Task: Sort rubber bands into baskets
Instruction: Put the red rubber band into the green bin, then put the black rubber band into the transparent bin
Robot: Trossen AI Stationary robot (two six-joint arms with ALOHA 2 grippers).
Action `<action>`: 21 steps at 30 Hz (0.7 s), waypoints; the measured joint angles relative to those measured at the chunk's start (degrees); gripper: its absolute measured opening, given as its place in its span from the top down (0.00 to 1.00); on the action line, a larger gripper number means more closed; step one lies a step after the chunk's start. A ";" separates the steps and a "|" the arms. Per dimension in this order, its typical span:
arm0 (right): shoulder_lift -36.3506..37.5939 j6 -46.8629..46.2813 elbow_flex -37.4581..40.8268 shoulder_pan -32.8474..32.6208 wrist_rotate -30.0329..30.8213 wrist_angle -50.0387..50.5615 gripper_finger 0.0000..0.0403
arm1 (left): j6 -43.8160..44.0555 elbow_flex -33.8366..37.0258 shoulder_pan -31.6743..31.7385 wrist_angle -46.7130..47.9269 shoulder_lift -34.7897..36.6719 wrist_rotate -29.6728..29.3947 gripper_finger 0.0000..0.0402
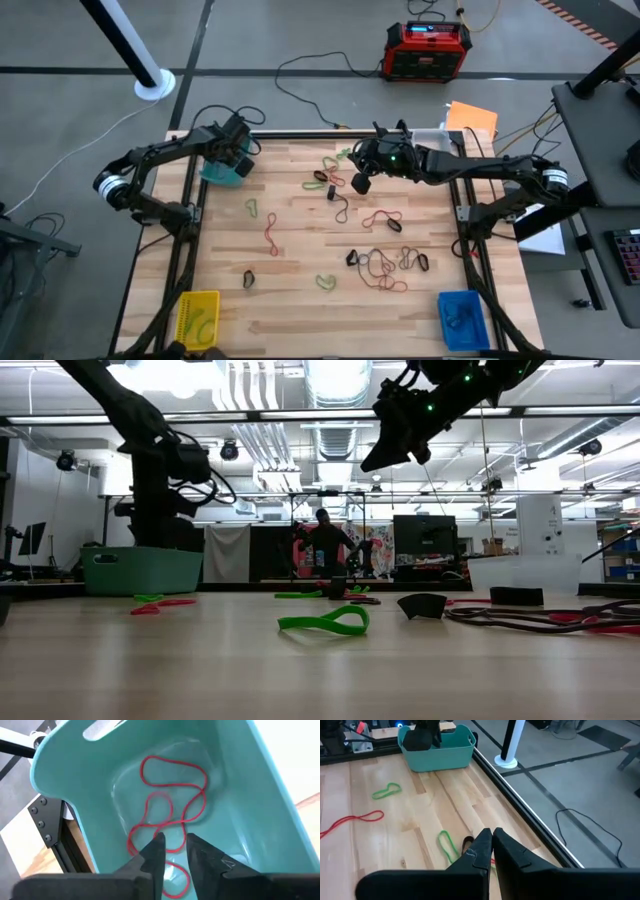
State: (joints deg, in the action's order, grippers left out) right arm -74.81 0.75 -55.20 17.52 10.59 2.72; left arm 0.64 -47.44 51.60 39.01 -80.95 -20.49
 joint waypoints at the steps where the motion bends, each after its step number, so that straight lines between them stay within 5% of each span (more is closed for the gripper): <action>1: 0.00 -0.12 0.00 0.00 0.00 -0.02 0.98 | 0.01 0.00 -0.01 0.01 0.27 0.00 0.81; 8: -0.48 0.34 0.09 0.00 0.00 -0.89 0.98 | 1.72 0.00 -2.73 0.12 5.28 2.35 0.73; 21: -4.27 0.70 0.13 0.00 -0.24 -2.57 0.98 | 4.42 0.38 -18.72 -2.84 18.26 2.65 0.72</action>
State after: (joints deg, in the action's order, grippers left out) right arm -79.08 1.45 -55.07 17.52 10.35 0.15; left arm 5.06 -47.06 32.89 36.18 -62.69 -17.84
